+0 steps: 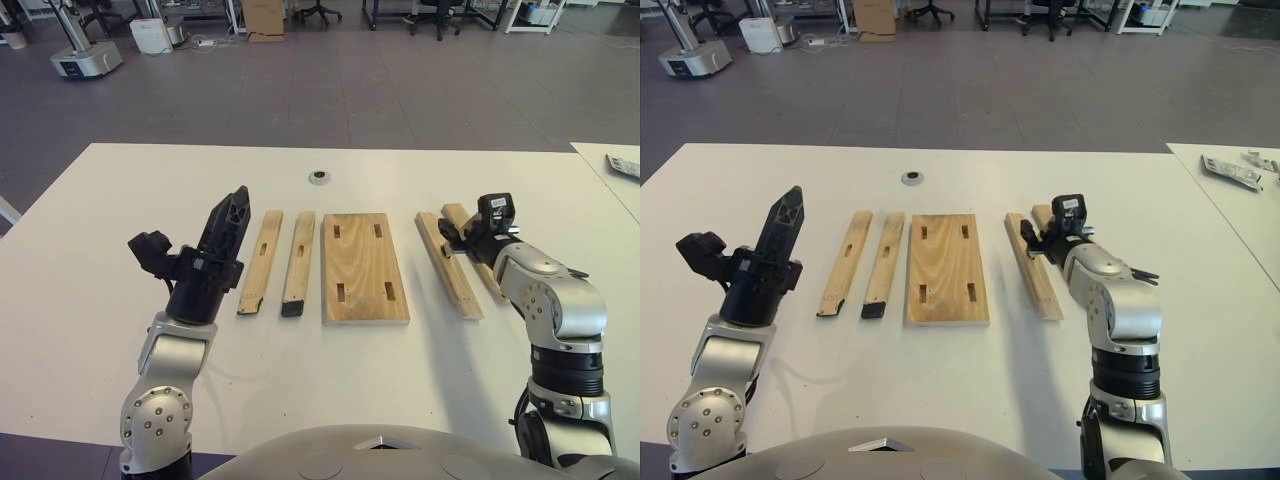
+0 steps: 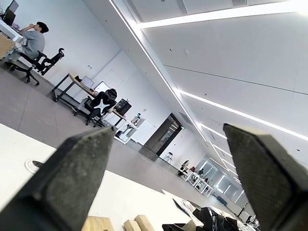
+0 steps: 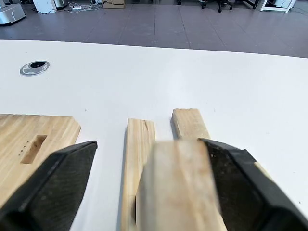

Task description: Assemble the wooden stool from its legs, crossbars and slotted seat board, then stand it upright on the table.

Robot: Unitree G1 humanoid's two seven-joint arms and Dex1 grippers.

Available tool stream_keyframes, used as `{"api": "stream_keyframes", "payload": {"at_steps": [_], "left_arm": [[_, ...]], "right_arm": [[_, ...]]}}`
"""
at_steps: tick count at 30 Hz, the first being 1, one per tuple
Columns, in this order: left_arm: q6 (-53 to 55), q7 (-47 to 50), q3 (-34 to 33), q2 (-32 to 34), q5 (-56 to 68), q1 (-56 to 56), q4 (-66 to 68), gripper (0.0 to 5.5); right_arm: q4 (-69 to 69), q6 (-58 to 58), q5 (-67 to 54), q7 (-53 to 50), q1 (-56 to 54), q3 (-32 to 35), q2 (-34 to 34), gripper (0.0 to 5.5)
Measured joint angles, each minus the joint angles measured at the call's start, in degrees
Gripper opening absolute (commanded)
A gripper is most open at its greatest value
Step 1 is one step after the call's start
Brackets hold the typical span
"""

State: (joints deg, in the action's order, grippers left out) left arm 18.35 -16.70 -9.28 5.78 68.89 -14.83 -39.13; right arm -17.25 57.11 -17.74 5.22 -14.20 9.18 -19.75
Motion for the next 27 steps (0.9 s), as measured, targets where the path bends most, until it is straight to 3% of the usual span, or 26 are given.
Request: {"api": "stream_keyframes", "payload": {"at_steps": [14,19,27], "left_arm": [[-0.5,2.3,2.4,-1.1,-1.7,0.7,-0.2,4.13],[-0.5,2.8,2.3,-1.0,-1.6,1.7,-0.5,4.13],[-1.6,3.0,3.1,-1.1,-1.7,0.3,-1.0,4.13]], "right_arm": [[5.5,-4.4,2.2,-0.3,-6.8,-0.4,2.3,3.89],[4.8,-3.9,2.1,-0.6,-7.5,2.4,1.7,3.89],[3.2,-2.6,0.1,-1.5,-20.2,6.0,1.8,3.89]]}}
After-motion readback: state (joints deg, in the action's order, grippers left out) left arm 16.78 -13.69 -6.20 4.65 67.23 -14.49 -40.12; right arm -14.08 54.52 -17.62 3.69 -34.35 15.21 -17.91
